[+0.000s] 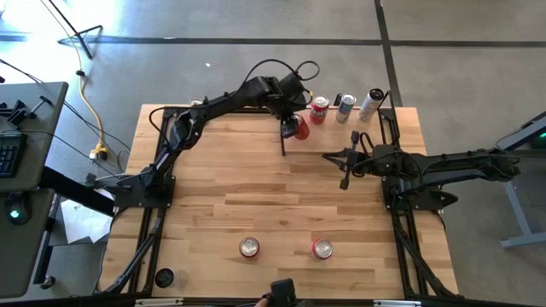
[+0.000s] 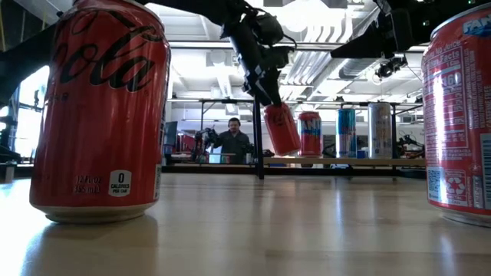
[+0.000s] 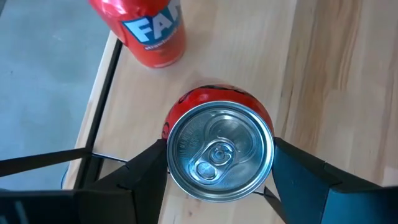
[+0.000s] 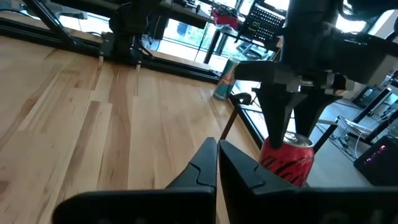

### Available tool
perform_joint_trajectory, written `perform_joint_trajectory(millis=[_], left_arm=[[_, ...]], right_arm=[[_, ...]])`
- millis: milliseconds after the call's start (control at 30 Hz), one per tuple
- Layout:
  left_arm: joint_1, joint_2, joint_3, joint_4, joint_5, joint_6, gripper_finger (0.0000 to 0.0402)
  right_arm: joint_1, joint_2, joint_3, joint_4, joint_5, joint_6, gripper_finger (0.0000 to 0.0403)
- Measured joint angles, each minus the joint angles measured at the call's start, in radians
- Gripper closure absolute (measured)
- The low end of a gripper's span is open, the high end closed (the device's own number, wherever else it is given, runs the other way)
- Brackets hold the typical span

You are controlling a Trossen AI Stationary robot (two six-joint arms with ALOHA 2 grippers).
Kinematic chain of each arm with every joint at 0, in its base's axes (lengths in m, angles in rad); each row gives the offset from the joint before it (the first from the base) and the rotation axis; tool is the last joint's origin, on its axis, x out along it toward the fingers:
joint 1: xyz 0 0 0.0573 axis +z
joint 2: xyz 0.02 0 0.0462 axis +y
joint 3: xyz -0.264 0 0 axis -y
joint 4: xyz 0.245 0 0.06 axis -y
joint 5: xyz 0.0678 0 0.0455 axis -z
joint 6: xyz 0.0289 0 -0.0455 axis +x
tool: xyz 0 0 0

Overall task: Place canned beverage on shelf
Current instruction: Put the top red-black soda can on the shelf

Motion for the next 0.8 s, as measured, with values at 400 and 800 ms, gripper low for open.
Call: perform_joint_trajectory(millis=[400,800], left_arm=[[-0.009,-0.001,0.002,0.012,-0.004,0.007,0.0114],[-0.030,-0.086,0.004,0.082,-0.114,0.029,0.0157]], right_arm=[[0.000,0.000,0.000,-0.003,0.000,0.000,0.0403],[0.000,0.000,0.000,-0.029,0.000,0.008,0.0403]])
